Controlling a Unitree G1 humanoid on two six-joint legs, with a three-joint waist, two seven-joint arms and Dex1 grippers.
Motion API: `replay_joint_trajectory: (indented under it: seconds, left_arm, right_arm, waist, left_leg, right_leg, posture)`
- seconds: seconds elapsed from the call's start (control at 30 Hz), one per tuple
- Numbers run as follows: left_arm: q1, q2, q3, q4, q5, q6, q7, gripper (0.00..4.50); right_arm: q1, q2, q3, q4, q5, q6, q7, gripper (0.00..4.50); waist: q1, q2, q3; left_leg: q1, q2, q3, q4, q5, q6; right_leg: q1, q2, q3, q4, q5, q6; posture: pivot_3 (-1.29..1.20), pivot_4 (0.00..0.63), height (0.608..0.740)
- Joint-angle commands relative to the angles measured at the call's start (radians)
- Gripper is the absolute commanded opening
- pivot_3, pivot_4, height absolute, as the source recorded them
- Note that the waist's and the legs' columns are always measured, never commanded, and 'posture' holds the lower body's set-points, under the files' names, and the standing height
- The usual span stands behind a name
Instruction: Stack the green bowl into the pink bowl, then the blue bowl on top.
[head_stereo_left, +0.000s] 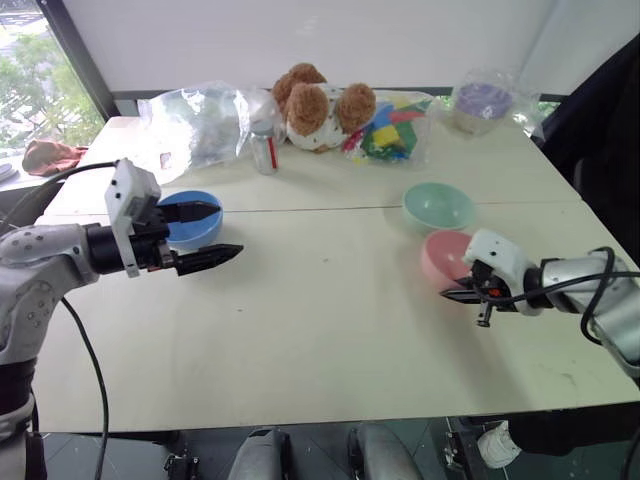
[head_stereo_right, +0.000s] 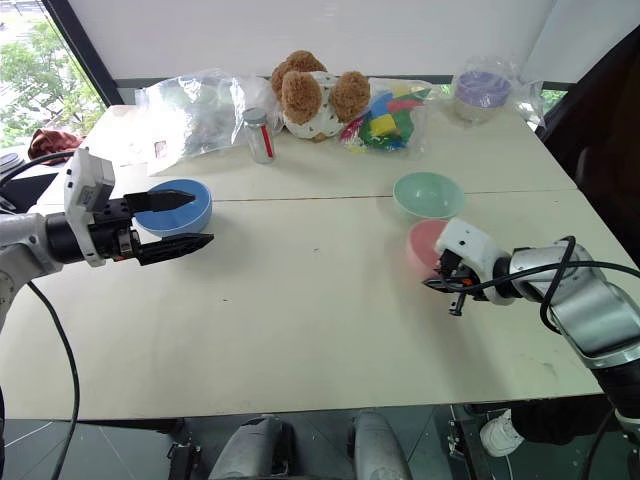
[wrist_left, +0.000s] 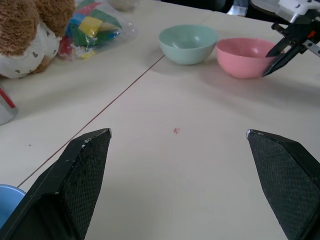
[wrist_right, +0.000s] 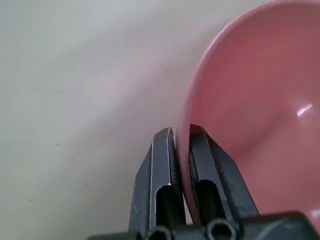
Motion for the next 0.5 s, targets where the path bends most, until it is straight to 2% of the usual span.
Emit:
replay_joint_trajectory:
  seconds: [0.03,0.27,0.37,0.5]
  left_arm:
    - [-0.031,0.017,0.023,0.002,0.004,-0.016,-0.002,4.5]
    - [-0.058,0.008,0.003,0.007,0.008,-0.013,0.0,4.5]
    - [-0.055,0.008,0.005,-0.005,0.004,-0.002,0.004,4.5]
    - [-0.041,0.011,0.017,-0.022,-0.005,0.012,0.012,4.5]
  right_arm:
    - [-0.127,0.029,0.012,-0.118,0.063,-0.012,0.084,0.06]
    - [-0.292,0.212,0.299,-0.054,-0.114,-0.157,0.146,0.06]
    - [-0.364,0.287,0.431,0.053,-0.267,-0.3,0.16,0.06]
    - [-0.41,0.347,0.488,0.156,-0.358,-0.42,0.184,0.06]
  waist:
    - [-0.001,0.0,0.0]
    - [0.009,-0.003,-0.001]
    - [0.005,-0.003,-0.001]
    - [0.003,-0.003,-0.001]
  left_leg:
    - [0.0,0.0,0.0,0.0,0.0,0.0]
    - [-0.001,-0.001,-0.001,0.0,0.0,0.0]
    - [-0.001,-0.001,0.0,0.001,0.0,0.0]
    - [-0.001,-0.001,-0.001,0.001,0.0,0.0]
  right_leg:
    - [0.0,0.0,0.0,0.0,0.0,0.0]
    - [0.0,-0.001,-0.001,0.0,0.0,0.0]
    - [0.0,-0.001,-0.001,0.0,0.0,0.0]
    - [0.0,-0.001,-0.002,0.0,0.0,0.0]
  posture:
    - [0.0,0.15,0.74]
    - [0.0,0.15,0.74]
    - [0.0,0.15,0.74]
    - [0.0,0.15,0.74]
